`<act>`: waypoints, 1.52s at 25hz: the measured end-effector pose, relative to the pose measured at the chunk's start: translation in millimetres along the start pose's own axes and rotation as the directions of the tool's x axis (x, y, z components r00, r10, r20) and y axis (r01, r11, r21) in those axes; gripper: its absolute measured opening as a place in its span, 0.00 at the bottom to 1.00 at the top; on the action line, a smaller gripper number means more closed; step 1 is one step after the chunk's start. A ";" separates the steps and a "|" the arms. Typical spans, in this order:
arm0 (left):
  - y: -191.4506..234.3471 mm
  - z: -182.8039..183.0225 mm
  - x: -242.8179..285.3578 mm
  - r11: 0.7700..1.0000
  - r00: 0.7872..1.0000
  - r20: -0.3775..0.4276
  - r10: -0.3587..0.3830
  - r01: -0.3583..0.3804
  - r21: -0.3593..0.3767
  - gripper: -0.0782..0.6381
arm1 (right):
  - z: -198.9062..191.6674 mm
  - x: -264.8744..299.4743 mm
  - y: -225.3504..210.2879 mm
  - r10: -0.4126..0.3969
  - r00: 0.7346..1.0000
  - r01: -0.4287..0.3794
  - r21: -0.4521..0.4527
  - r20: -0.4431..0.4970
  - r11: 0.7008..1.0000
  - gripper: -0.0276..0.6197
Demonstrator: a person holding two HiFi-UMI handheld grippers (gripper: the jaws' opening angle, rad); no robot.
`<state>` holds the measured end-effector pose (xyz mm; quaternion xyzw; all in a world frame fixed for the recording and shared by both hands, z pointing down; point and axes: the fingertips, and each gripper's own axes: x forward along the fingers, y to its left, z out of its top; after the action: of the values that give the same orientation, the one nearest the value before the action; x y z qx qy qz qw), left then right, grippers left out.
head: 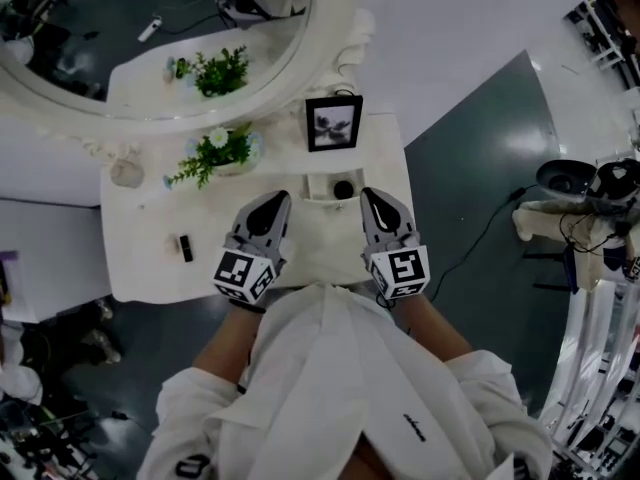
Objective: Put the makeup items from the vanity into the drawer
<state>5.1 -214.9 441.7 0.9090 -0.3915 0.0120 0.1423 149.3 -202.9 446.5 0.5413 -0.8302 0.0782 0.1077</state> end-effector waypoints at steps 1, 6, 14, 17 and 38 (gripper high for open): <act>3.9 5.8 -6.3 1.000 1.000 0.010 0.010 -0.010 0.011 0.15 | 6.7 -4.7 -0.5 -0.003 1.000 0.003 0.002 0.015 1.000 0.07; 19.0 34.8 -40.8 0.996 0.995 0.063 0.073 -0.076 0.054 0.14 | 32.4 -27.3 -2.9 -0.022 0.997 0.022 0.005 0.073 1.000 0.07; 37.9 69.7 -82.3 0.976 0.974 0.148 0.170 -0.187 0.109 0.15 | 58.9 -49.0 -15.4 -0.067 0.989 0.066 0.015 0.133 0.998 0.07; 44.3 72.7 -91.3 0.968 0.967 0.161 0.196 -0.217 0.126 0.14 | 64.4 -53.1 -22.1 -0.085 0.985 0.083 0.024 0.150 0.996 0.07; 42.0 73.4 -89.8 0.973 0.967 0.172 0.186 -0.205 0.102 0.15 | 69.5 -72.0 -39.7 -0.163 0.974 0.159 0.038 0.159 0.987 0.07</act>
<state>-93.8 -198.4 369.8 0.8707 -0.4882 -0.0242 0.0540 207.2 -172.5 361.0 0.6126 -0.7886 0.0353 0.0392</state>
